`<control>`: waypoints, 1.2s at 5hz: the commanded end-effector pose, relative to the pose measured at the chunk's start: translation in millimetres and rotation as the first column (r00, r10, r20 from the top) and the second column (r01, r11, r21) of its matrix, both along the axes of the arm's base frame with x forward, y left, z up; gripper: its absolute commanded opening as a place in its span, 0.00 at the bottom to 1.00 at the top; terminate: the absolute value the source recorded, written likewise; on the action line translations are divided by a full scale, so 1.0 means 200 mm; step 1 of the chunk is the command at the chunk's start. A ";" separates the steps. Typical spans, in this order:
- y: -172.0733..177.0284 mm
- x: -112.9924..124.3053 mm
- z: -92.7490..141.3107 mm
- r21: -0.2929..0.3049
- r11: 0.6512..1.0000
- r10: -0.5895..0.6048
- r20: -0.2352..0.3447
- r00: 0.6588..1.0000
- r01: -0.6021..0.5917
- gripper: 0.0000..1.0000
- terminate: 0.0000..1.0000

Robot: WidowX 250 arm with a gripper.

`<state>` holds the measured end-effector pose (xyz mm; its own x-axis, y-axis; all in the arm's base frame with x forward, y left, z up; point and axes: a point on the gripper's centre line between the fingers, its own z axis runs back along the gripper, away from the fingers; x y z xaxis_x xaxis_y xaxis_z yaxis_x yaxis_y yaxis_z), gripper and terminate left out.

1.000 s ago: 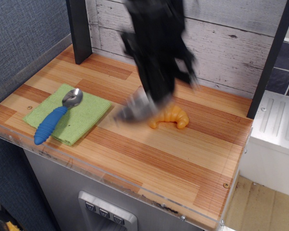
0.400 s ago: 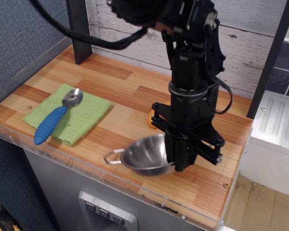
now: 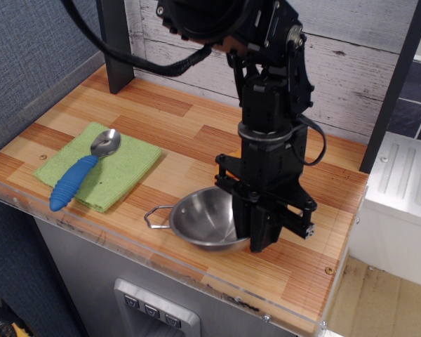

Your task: Pick up bowl and place under bread

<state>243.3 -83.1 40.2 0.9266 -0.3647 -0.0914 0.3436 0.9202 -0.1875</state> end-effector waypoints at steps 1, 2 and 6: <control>-0.01 0.00 0.28 -0.105 0.993 -0.031 0.137 0.990 0.046 1.00 0.00; 0.16 0.03 0.49 -0.063 0.997 0.066 0.214 0.975 -0.053 1.00 0.00; 0.57 0.15 0.62 0.091 0.976 0.171 0.244 0.955 -0.198 1.00 0.00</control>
<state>276.5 28.2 146.0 0.9795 -0.1898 0.0674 0.1916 0.9812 -0.0226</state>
